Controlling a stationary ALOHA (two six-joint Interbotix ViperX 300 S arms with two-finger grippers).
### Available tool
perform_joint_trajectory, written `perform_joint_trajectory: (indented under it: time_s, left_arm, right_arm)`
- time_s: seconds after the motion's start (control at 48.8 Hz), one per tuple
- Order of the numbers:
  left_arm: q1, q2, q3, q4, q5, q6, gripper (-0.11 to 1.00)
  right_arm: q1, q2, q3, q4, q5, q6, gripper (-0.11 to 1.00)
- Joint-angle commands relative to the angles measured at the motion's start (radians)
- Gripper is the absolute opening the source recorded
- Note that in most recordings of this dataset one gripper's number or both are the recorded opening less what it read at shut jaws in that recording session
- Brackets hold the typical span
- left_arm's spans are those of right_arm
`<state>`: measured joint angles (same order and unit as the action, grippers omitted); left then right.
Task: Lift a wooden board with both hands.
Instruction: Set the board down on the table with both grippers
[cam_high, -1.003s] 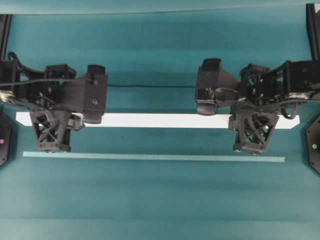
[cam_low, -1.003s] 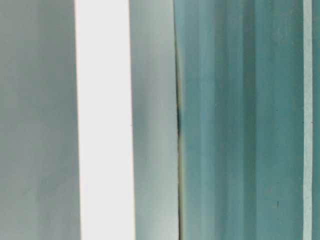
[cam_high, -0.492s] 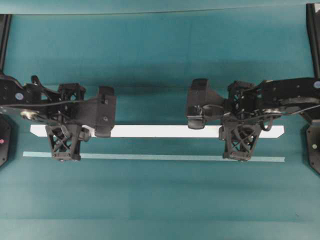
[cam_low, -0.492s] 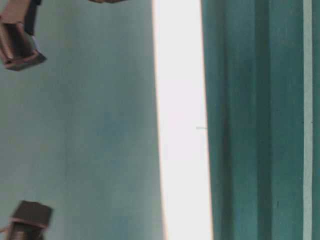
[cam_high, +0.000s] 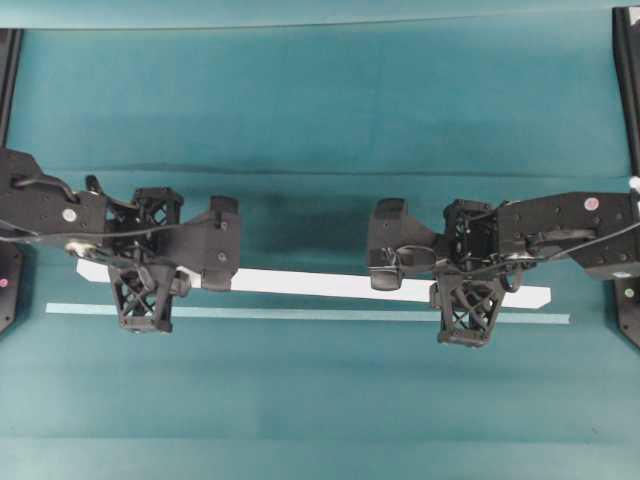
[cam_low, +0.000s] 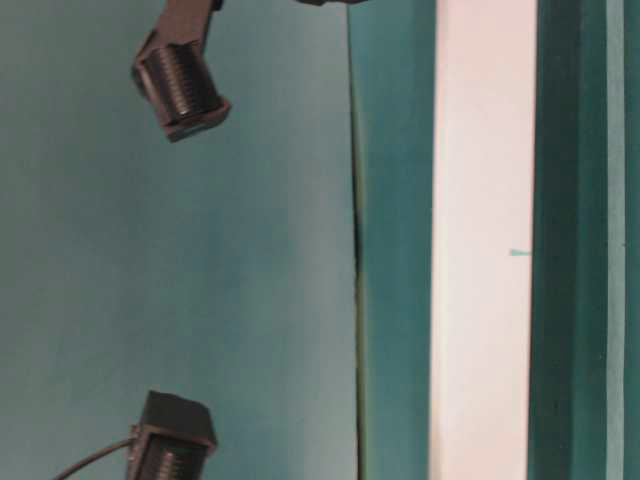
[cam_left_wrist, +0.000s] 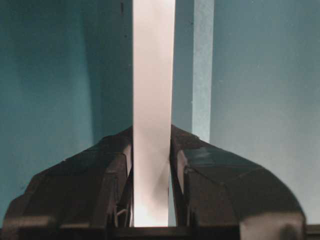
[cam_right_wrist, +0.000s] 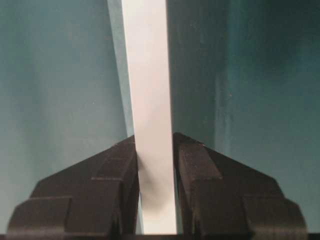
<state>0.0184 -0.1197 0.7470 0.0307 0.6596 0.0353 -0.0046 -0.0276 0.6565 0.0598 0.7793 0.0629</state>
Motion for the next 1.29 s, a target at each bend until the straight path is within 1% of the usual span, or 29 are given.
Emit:
perform_joint_trajectory:
  time_s: [0.0,0.266,0.41,0.635,0.737,0.942,1.126,1.27]
  left_arm:
    - [-0.014,0.000,0.003,-0.002,-0.009,-0.003,0.17]
    - [-0.018,0.011,0.015,-0.002,-0.051,-0.006,0.17]
    - [-0.041,0.026,0.015,-0.003,-0.064,-0.009,0.17]
    - [-0.060,0.041,0.029,-0.003,-0.126,-0.063,0.17]
    - [-0.061,0.048,0.038,-0.003,-0.152,-0.064,0.17]
    - [-0.061,0.061,0.049,-0.003,-0.167,-0.063,0.17]
    - [-0.061,0.077,0.063,-0.003,-0.215,-0.066,0.17]
    - [-0.060,0.084,0.063,-0.002,-0.230,-0.052,0.17]
  right_arm:
    - [0.000,0.012,0.011,0.002,-0.015,-0.005,0.21]
    - [-0.003,0.029,0.040,0.002,-0.067,-0.005,0.21]
    - [-0.005,0.043,0.044,0.002,-0.091,-0.005,0.21]
    - [-0.003,0.064,0.044,0.002,-0.121,-0.005,0.21]
    - [-0.003,0.077,0.044,0.000,-0.133,-0.005,0.21]
    - [-0.003,0.091,0.049,0.002,-0.155,-0.005,0.21]
    - [-0.003,0.092,0.058,0.002,-0.155,-0.005,0.21]
    - [-0.003,0.095,0.075,0.003,-0.160,-0.005,0.21]
